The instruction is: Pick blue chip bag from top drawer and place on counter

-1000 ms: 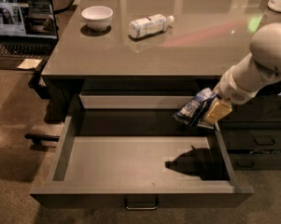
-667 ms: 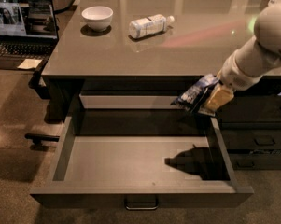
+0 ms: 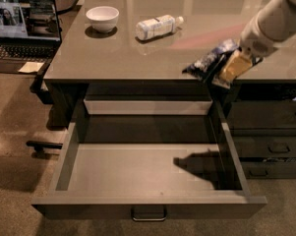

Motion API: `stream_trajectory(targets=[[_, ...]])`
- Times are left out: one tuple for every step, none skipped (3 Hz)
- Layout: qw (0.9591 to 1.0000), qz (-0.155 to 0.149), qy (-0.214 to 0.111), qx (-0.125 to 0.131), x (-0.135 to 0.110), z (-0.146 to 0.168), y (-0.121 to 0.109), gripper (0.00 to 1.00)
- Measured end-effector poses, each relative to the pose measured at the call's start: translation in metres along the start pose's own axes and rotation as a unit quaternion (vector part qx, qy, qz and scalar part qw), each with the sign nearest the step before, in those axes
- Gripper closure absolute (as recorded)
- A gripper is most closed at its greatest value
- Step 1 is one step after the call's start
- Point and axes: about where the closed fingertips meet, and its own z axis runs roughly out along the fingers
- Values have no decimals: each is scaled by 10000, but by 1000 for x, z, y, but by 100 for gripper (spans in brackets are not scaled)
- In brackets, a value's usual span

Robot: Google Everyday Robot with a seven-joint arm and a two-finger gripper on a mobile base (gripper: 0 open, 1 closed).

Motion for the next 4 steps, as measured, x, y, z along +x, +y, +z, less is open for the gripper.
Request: stream_trajectory(targets=[[9982,577,-81,123,-13,0,-24,100],[9892,1385,-161,443,-9,4,-37,100],[9713,2256,-365,664,-4,28,-41,100],[9452,3082,-844,664,-6,50,-34,100]])
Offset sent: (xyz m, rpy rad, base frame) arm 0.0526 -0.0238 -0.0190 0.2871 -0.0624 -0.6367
